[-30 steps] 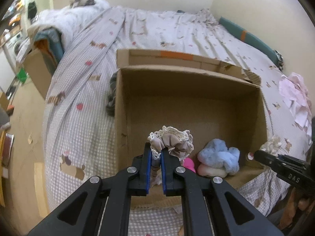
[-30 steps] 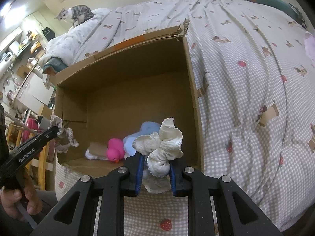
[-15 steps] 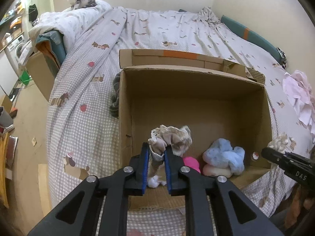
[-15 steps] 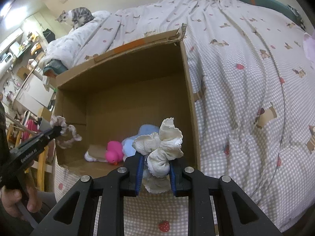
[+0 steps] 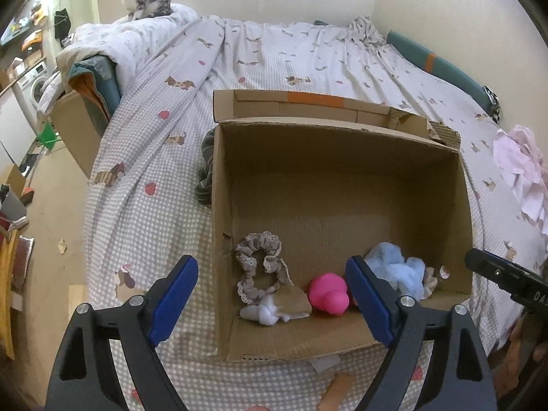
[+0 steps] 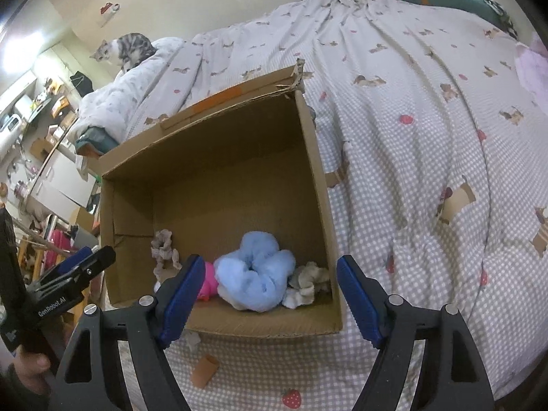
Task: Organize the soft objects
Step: 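Move the right gripper to the small tan foam piece and grasp it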
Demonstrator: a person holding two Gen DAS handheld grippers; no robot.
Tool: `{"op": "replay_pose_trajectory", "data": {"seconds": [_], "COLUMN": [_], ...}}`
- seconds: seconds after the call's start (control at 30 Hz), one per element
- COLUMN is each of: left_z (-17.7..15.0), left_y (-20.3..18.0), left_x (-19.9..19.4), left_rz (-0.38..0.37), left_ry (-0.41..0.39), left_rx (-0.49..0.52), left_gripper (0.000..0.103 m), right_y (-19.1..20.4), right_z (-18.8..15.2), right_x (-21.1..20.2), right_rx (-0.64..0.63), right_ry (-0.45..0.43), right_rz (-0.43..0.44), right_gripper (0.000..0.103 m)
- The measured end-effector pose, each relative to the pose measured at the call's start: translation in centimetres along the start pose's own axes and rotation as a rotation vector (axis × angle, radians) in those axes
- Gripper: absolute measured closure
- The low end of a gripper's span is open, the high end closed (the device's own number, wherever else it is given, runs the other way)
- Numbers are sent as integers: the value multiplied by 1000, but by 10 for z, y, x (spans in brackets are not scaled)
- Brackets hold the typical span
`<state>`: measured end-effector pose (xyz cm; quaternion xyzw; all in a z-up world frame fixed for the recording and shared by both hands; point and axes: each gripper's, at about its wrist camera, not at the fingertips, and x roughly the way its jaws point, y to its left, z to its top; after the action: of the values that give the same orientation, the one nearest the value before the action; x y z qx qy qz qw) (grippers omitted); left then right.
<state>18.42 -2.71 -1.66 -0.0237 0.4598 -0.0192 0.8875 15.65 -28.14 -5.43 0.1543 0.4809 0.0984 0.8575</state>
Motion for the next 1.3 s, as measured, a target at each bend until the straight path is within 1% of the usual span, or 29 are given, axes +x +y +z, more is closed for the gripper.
{"op": "replay_pose_trajectory", "data": {"seconds": [0.23, 0.37, 0.5, 0.63, 0.8, 0.9, 1.07, 1.17, 1.27, 1.3], "left_z": [-3, -7, -12, -23, -42, -52, -57, -56, -52, -51], "left_y": [3, 7, 11, 18, 25, 28, 34, 42, 45, 44], "left_x": [-9, -19, -31, -38, -44, -41, -41, -41, -39, -39], "left_rz": [8, -1, 15, 30, 45, 68, 74, 56, 28, 12], "left_ry": [-8, -9, -18, 7, 32, 50, 66, 75, 108, 113], "left_rx": [-11, -27, -27, -54, -92, -92, -118, -185, -243, -243], "left_gripper": [16, 16, 16, 16, 16, 16, 16, 16, 16, 16], "right_y": [-2, 0, 2, 5, 13, 15, 12, 10, 3, 3], "right_z": [0, -2, -8, -18, -34, -44, -62, -64, -64, -64], "right_x": [-2, -6, -12, -20, -31, -33, -27, -24, -19, -18], "right_rx": [12, 13, 12, 3, -67, -101, -125, -141, -107, -94], "right_ry": [-5, -12, -12, -6, 15, 39, 109, 129, 172, 182], "right_rz": [11, 24, 32, 42, 39, 46, 54, 39, 4, -3], "right_gripper": [19, 19, 19, 19, 19, 19, 19, 19, 19, 19]}}
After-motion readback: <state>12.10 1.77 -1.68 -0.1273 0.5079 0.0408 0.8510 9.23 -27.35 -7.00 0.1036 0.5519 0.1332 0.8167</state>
